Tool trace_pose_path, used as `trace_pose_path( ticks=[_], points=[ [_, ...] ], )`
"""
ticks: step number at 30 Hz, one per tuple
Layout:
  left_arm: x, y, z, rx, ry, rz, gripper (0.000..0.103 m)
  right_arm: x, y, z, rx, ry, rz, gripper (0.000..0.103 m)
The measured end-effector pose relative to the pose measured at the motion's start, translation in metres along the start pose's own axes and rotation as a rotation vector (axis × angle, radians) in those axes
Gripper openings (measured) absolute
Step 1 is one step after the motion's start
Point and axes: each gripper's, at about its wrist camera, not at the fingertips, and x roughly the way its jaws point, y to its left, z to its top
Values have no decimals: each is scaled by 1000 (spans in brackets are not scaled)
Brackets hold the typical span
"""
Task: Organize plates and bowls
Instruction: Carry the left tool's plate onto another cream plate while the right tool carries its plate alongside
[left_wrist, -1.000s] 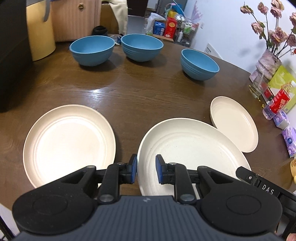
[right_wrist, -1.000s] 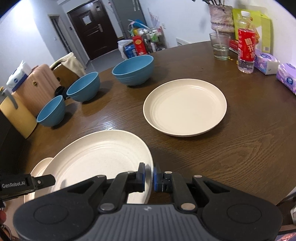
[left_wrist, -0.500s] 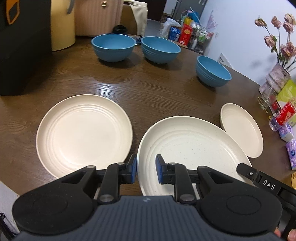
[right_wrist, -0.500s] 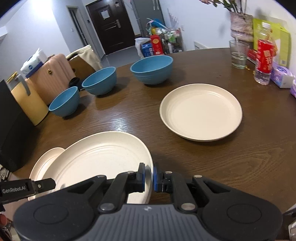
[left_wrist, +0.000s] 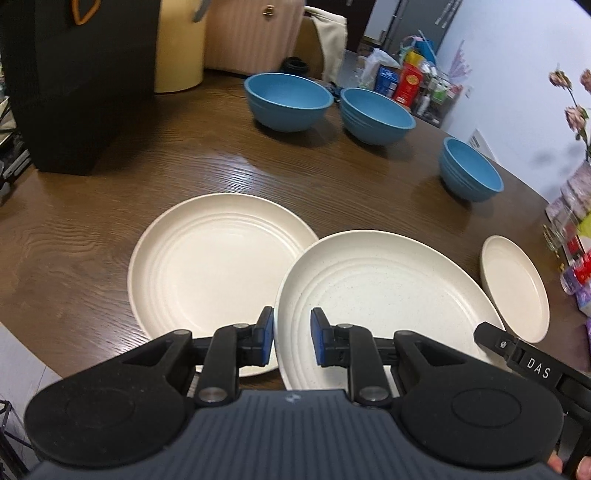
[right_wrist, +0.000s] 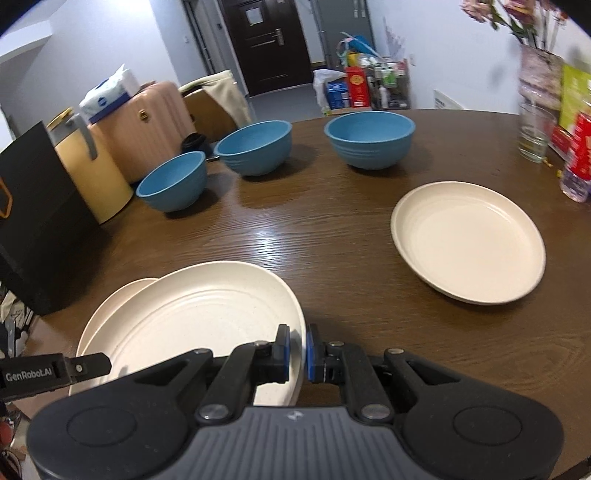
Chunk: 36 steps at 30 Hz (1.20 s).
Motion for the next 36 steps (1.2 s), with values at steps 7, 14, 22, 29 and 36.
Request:
trace_pose_path(
  ticks=[7, 14, 22, 29, 36],
  points=[
    [2, 28, 8, -49, -2, 24, 21, 12, 30, 5, -48, 20, 24, 9],
    [7, 50, 16, -70, 3, 52, 21, 26, 57, 10, -85, 39, 38, 9],
    [17, 76, 27, -75, 14, 84, 21, 46, 87, 14, -117, 62, 45, 9],
    [34, 96, 37, -60, 35, 106, 21, 69, 112, 15, -136, 84, 42, 9],
    [53, 104, 44, 0, 32, 127, 21, 88, 128, 11, -169, 85, 21, 9]
  ],
)
